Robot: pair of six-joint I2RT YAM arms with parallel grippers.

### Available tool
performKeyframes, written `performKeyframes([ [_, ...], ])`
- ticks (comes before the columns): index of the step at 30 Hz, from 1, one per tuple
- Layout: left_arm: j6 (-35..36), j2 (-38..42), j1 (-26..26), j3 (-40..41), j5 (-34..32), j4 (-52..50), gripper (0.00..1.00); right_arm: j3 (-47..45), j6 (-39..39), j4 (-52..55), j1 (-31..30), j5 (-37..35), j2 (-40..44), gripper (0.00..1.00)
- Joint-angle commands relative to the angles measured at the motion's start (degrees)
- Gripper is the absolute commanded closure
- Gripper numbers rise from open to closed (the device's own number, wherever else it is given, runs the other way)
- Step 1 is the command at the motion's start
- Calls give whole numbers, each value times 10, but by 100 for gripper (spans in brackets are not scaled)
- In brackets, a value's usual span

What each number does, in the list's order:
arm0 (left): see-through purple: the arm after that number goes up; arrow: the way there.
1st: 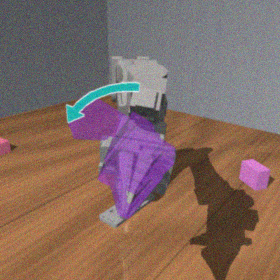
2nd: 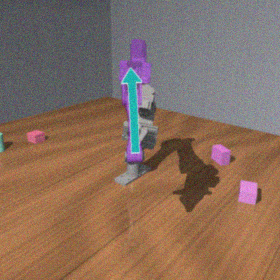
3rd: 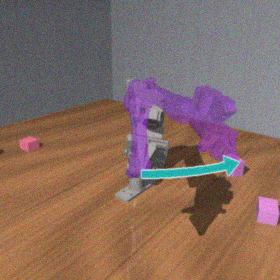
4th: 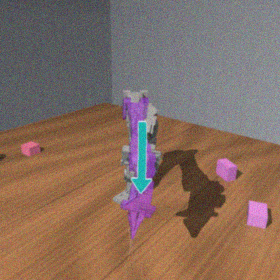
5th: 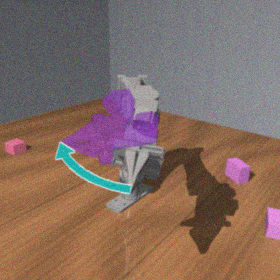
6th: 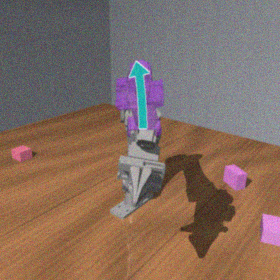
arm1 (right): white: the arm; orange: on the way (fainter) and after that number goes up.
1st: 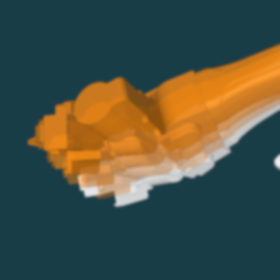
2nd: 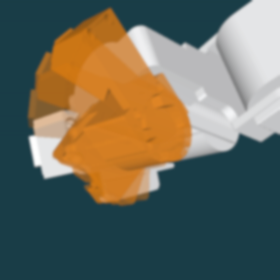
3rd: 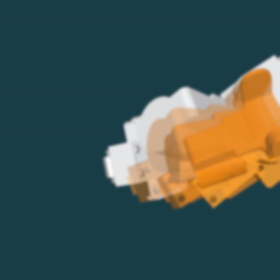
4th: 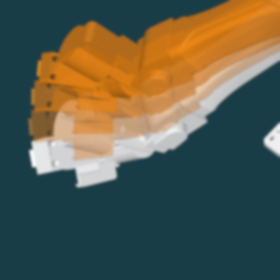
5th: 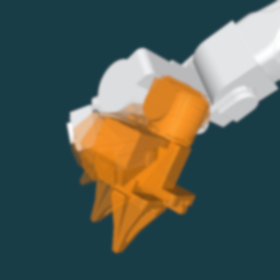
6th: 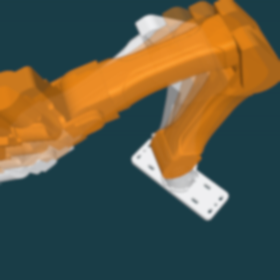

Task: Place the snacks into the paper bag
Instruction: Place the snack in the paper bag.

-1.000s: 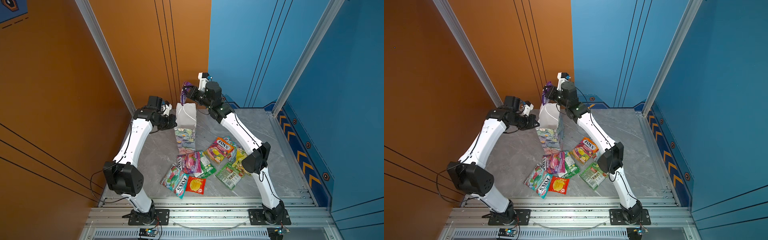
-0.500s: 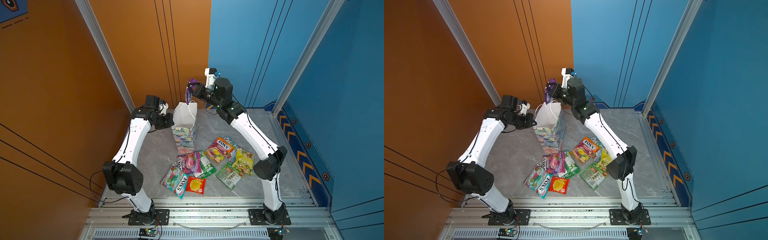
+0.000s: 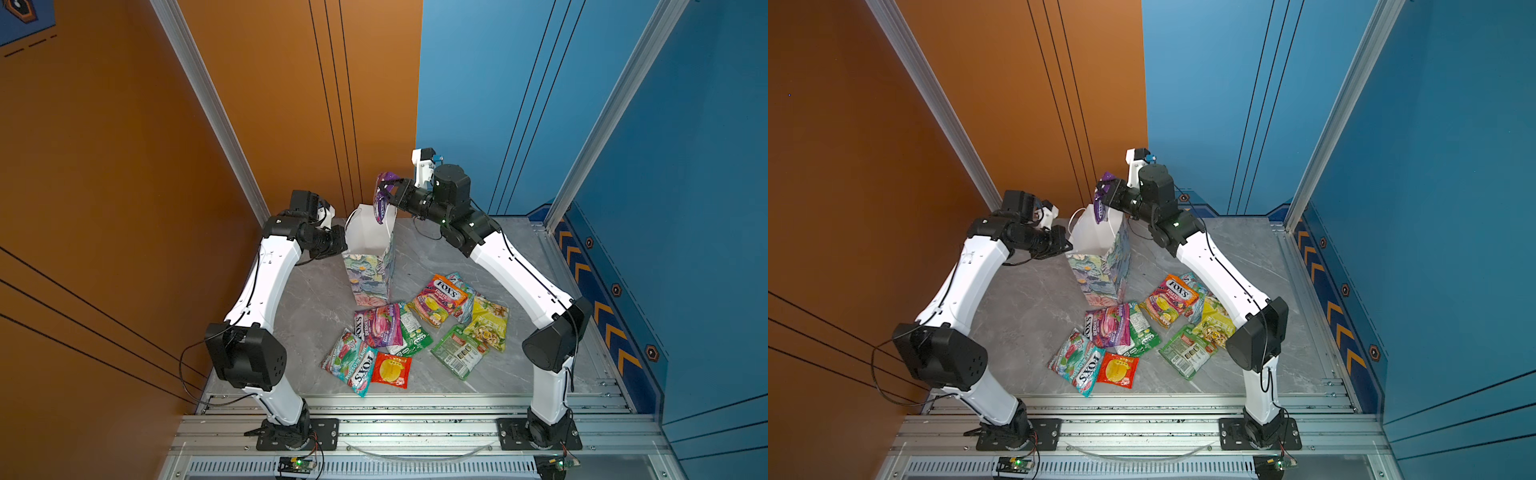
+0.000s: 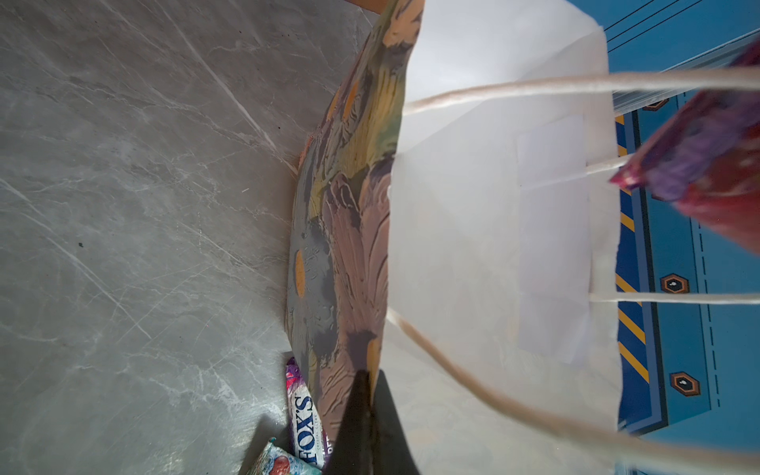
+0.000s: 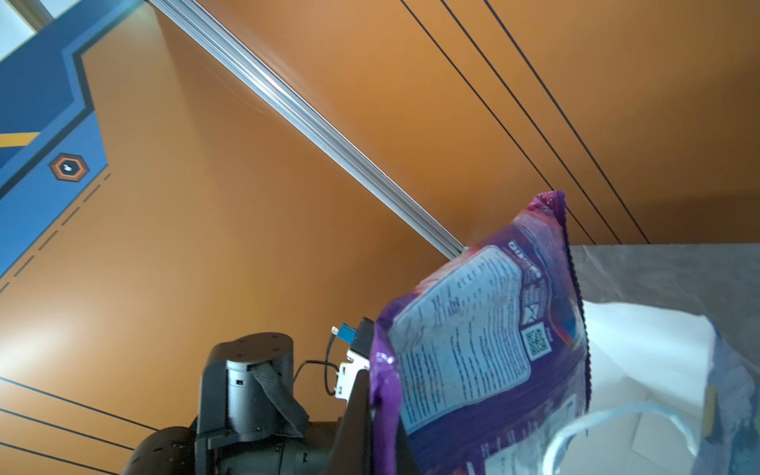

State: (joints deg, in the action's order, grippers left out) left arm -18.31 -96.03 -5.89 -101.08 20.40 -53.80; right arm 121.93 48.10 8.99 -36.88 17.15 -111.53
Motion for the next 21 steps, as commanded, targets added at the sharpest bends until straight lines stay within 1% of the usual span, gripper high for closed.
performKeyframes([
  [1, -9, 0, 5, -13, -12, -9, 100, -16, 14, -12, -6, 22, 37, 100],
  [14, -19, 2, 4, -18, -26, -9, 100, -121, 32, 0, 0, 16, 87, 100],
  [21, -24, 3, 0, -24, -28, -9, 100, -133, 42, 9, 7, 25, 80, 100],
])
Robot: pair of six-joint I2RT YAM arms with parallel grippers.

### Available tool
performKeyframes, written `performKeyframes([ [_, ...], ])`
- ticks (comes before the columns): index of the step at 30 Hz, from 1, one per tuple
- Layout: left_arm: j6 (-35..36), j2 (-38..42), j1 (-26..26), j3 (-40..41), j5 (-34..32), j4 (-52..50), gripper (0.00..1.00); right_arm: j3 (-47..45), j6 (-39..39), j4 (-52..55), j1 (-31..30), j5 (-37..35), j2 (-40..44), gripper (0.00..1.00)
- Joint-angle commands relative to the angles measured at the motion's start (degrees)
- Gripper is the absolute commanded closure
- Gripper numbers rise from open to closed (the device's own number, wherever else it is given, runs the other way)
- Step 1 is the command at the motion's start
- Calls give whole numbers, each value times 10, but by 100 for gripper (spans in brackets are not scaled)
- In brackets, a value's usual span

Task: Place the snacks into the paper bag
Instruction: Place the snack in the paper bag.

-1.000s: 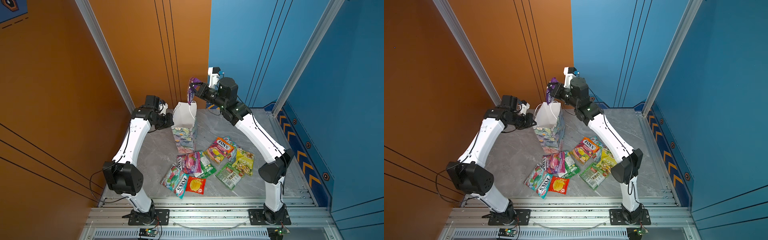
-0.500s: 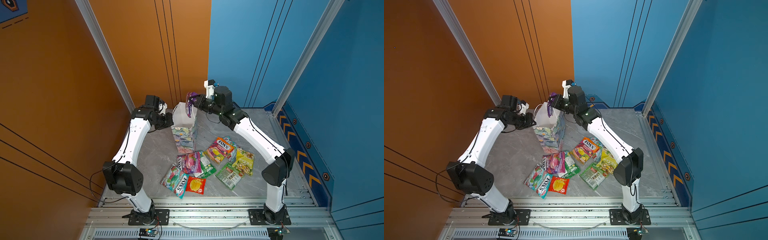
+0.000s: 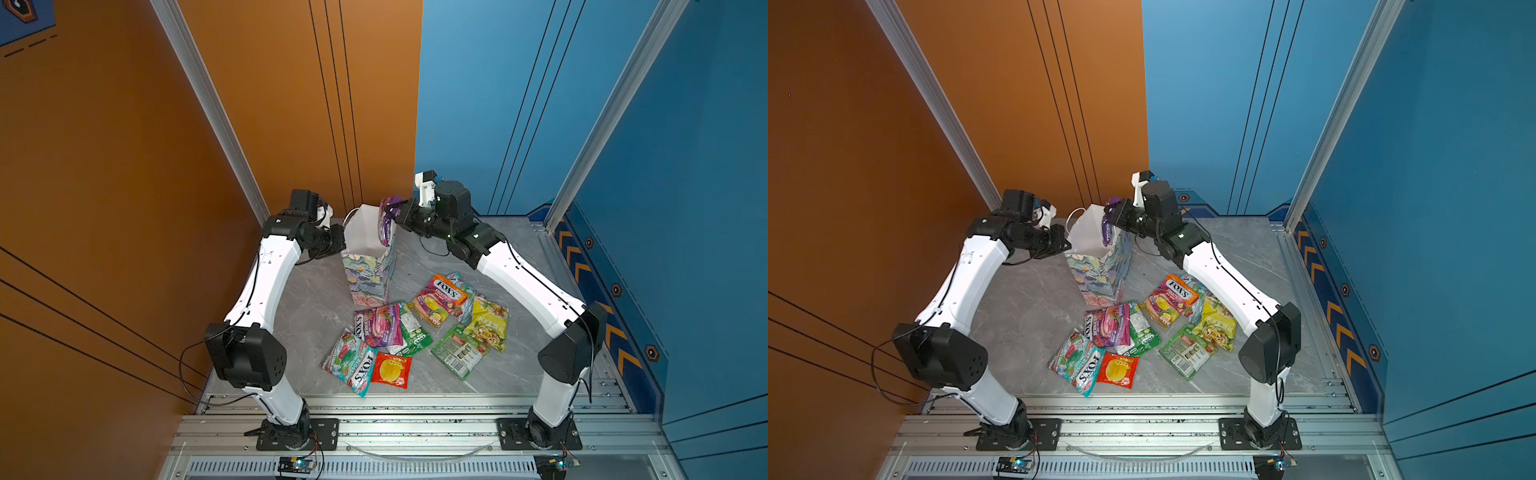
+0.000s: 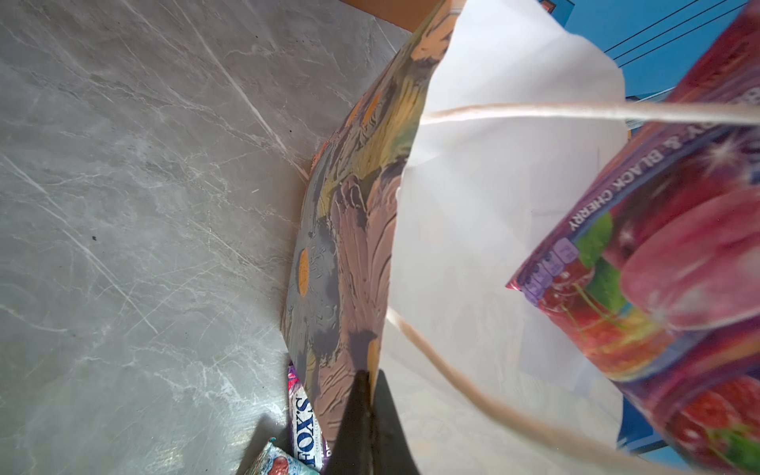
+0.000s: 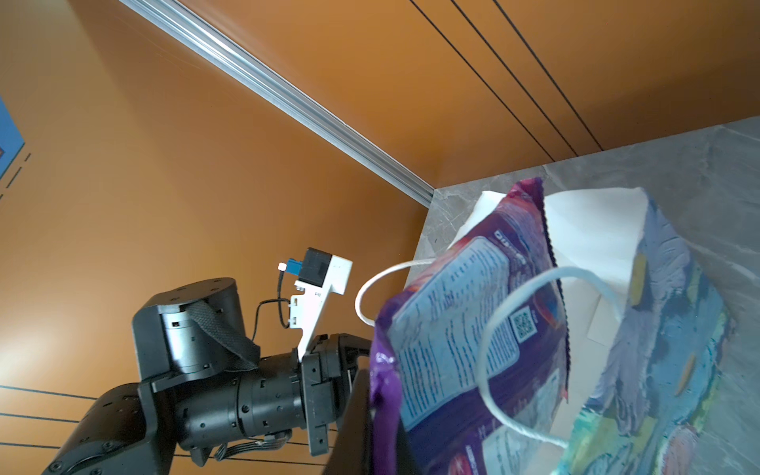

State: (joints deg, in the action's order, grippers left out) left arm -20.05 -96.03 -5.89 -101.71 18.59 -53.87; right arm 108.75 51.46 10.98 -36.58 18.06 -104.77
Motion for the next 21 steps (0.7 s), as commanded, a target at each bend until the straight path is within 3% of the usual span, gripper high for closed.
performKeyframes([
  [1, -8, 4, -1, -18, -12, -8, 100, -3, 10, -10, 4, 17, 10, 100],
  [9, -14, 13, -4, -4, -20, 6, 100, -14, 22, -6, 11, 21, 10, 97],
  [13, -17, 13, -4, -2, -18, 8, 100, -11, 25, -9, 16, 30, 9, 71],
  [16, -17, 14, -6, -2, -16, 10, 100, -6, 26, -10, 23, 33, 9, 60],
  [21, -19, 14, -8, -1, -14, 11, 100, -2, 21, -7, 38, 38, 17, 53],
])
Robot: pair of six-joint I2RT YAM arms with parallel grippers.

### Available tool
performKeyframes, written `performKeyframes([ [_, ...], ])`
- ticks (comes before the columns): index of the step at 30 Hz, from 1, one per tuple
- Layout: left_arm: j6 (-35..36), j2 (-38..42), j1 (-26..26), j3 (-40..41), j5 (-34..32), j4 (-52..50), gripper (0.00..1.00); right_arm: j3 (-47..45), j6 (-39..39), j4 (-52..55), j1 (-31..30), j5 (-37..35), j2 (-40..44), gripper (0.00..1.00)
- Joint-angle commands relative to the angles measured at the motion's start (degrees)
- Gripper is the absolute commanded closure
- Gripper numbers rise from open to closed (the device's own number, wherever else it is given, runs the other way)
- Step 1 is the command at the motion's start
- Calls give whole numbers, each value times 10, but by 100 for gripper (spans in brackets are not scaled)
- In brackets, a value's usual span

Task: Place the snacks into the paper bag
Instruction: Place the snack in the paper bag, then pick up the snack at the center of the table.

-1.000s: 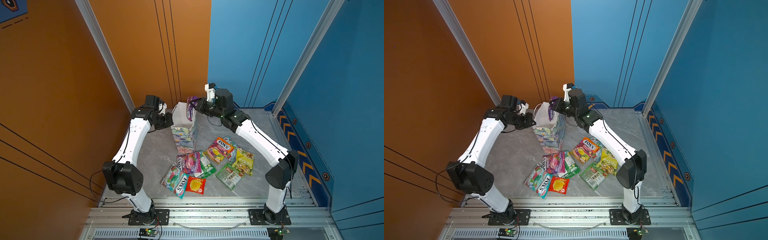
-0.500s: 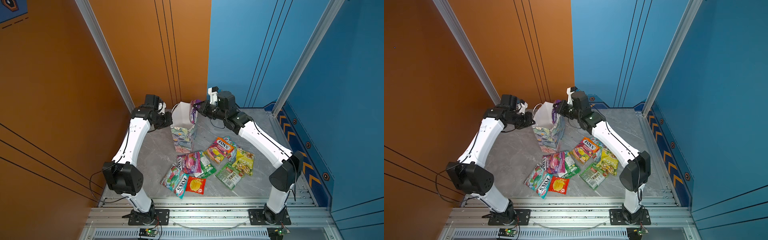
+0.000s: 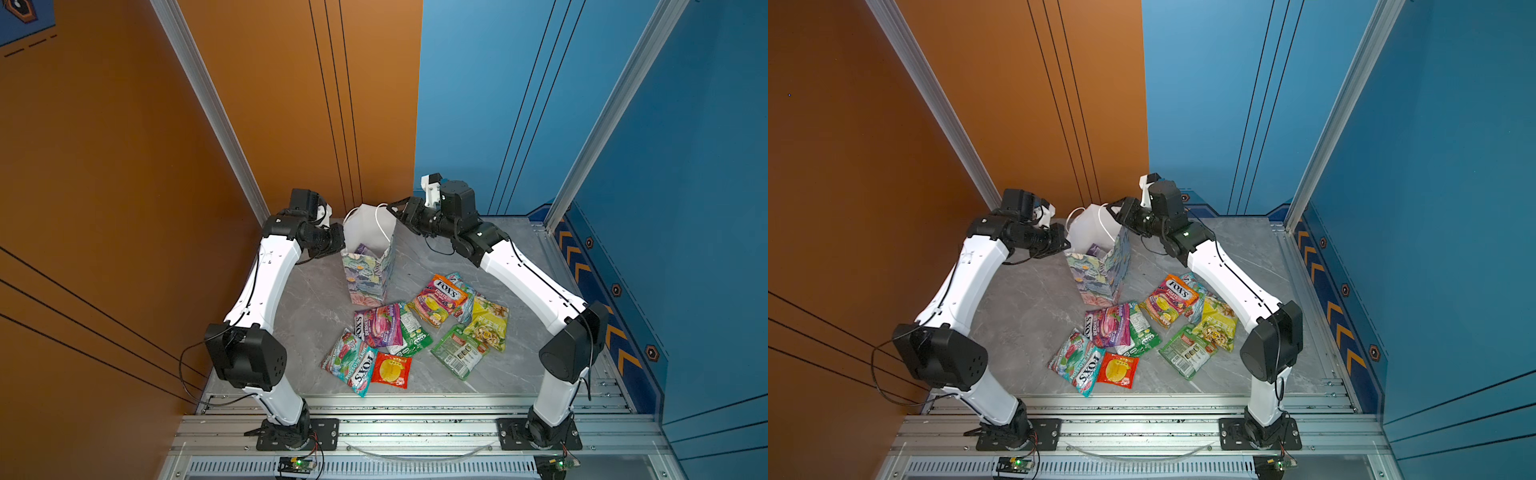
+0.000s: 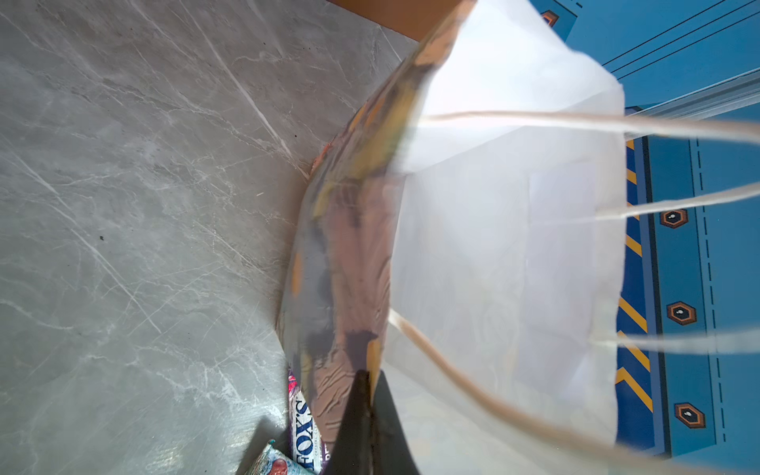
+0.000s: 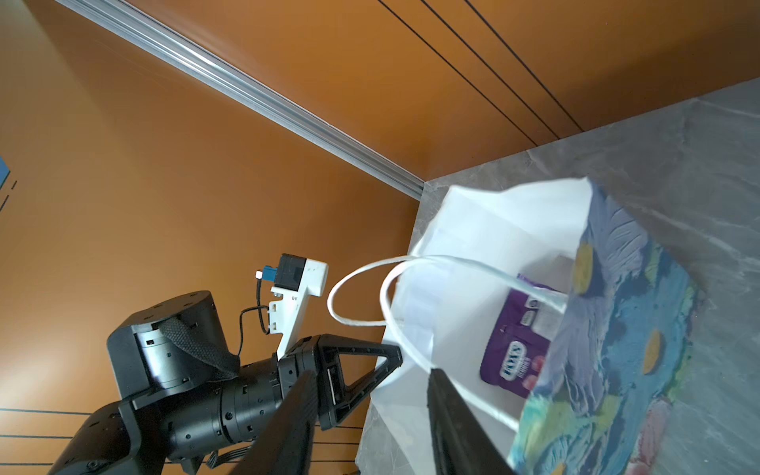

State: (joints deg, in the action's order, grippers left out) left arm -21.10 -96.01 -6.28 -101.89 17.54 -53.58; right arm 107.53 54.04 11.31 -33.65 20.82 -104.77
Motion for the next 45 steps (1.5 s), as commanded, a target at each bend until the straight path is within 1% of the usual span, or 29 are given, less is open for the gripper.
performKeyframes([
  [1, -8, 14, -4, 2, -3, 8, 100, 9, -8, -7, 12, 11, 20, 53],
  [3, -7, 16, -6, 2, -2, 8, 100, 4, -19, 5, 19, 11, 29, 53],
  [6, -7, 17, -6, 4, -3, 8, 100, -30, -40, 22, 31, 2, 57, 53],
  [11, -4, 22, -5, 9, -4, 8, 100, -158, -85, 72, 52, -37, 132, 54],
  [15, -4, 24, -5, 11, 1, 8, 100, -265, -97, 107, 55, -49, 187, 55],
  [18, -4, 26, -5, 15, -1, 12, 100, -339, -93, 119, 44, -38, 215, 56],
  [21, -4, 27, -3, 18, -1, 12, 100, -396, -82, 118, 19, -33, 230, 57],
  [24, -4, 27, -3, 20, 1, 12, 100, -428, -69, 111, -14, -18, 224, 58],
  [27, -3, 27, -2, 23, -1, 12, 100, -446, -49, 84, -42, 8, 200, 60],
  [30, -2, 26, -1, 23, 0, 12, 100, -447, -41, 59, -61, 41, 164, 60],
  [32, -3, 25, -1, 24, 2, 13, 100, -438, -46, 62, -81, 57, 138, 60],
  [35, -3, 22, 0, 24, 5, 14, 100, -433, -46, 68, -92, 74, 101, 60],
  [39, -3, 20, 0, 23, 7, 14, 100, -440, -40, 64, -99, 71, 77, 60],
  [45, -3, 19, 1, 20, 8, 15, 100, -447, -38, 70, -97, 47, 60, 58],
])
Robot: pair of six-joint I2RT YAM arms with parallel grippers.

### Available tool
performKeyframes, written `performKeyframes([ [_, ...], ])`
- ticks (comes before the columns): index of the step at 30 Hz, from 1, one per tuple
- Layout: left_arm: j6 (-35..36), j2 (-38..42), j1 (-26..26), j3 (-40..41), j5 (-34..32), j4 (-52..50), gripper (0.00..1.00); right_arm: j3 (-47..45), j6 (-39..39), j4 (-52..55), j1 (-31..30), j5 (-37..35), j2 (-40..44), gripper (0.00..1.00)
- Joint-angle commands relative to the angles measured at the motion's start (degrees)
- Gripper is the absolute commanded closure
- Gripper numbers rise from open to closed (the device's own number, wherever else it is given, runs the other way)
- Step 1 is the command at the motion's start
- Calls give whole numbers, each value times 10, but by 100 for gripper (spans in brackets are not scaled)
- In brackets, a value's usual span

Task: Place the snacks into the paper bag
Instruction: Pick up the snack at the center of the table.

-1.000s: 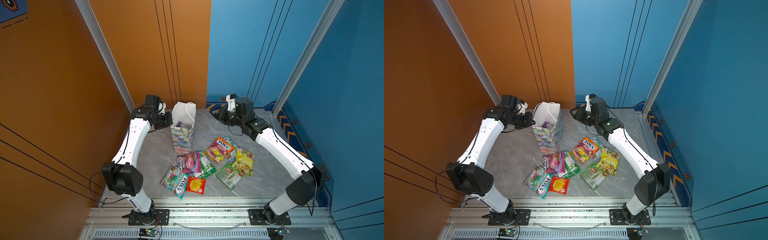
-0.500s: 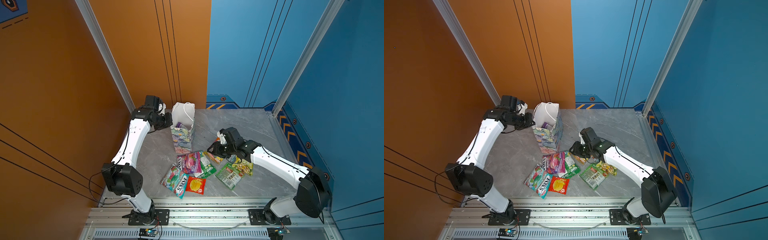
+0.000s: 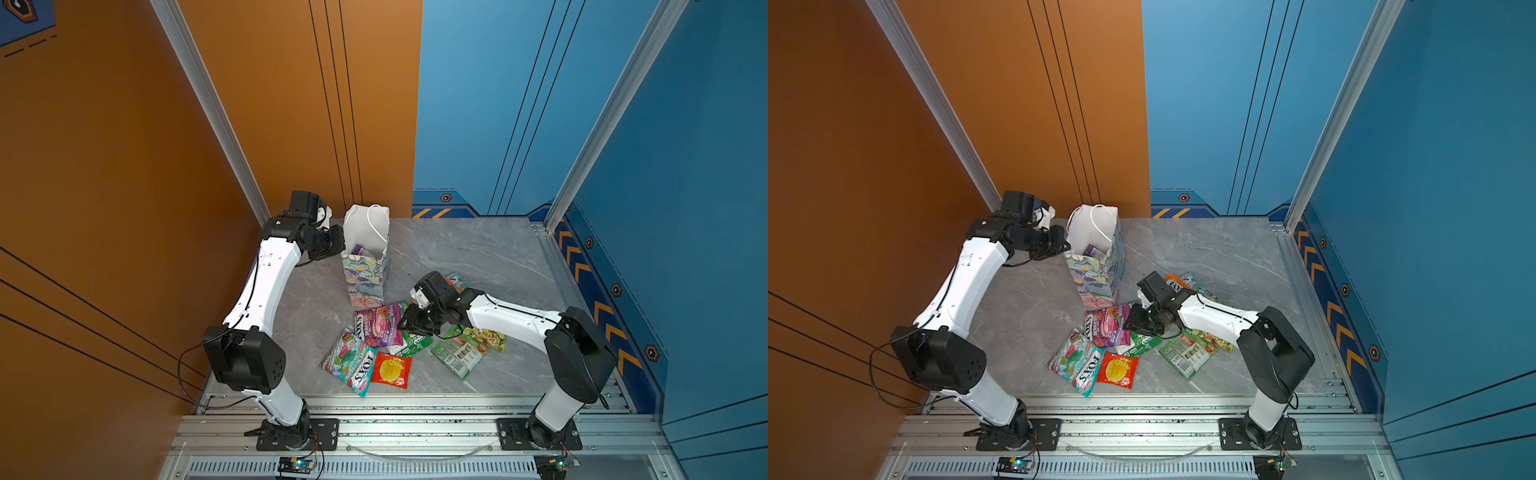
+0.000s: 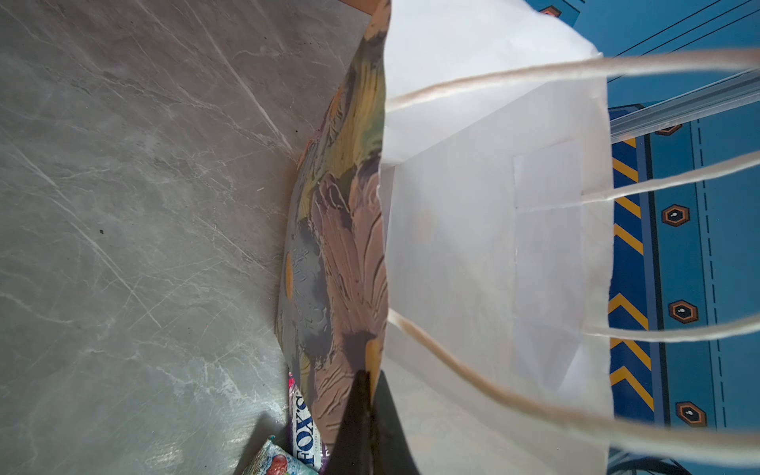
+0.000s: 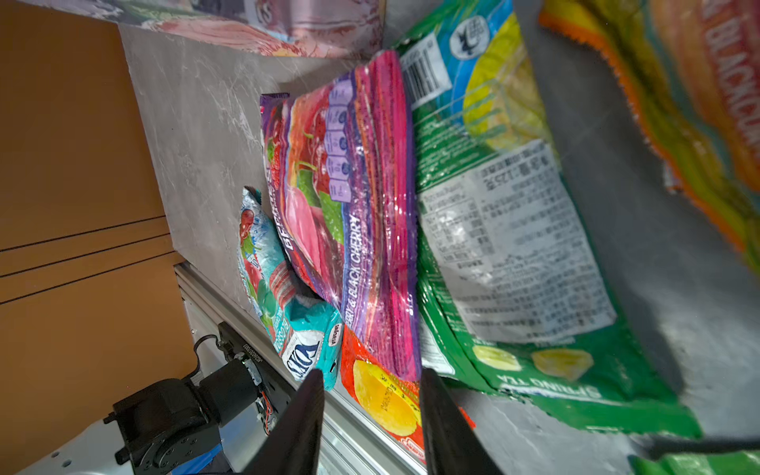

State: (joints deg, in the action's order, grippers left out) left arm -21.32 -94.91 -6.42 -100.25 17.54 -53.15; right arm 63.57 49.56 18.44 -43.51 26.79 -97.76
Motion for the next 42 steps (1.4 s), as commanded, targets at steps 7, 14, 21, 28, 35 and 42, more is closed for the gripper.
performKeyframes([
  [7, -2, 7, 2, 3, 10, 10, 100, -14, 19, -40, 9, 1, -37, 58],
  [14, -5, 7, 2, 3, 14, 10, 100, -19, 44, -85, 16, 20, -69, 56],
  [21, -9, 6, 1, 3, 14, 12, 100, -25, 80, -160, 18, 56, -91, 56],
  [28, -13, 6, -1, 3, 17, 15, 100, -30, 108, -220, 20, 79, -103, 59],
  [35, -14, 5, -1, 4, 18, 15, 100, -39, 135, -266, 27, 91, -102, 78],
  [42, -13, 4, -1, 2, 18, 15, 100, -31, 132, -270, 29, 90, -66, 100],
])
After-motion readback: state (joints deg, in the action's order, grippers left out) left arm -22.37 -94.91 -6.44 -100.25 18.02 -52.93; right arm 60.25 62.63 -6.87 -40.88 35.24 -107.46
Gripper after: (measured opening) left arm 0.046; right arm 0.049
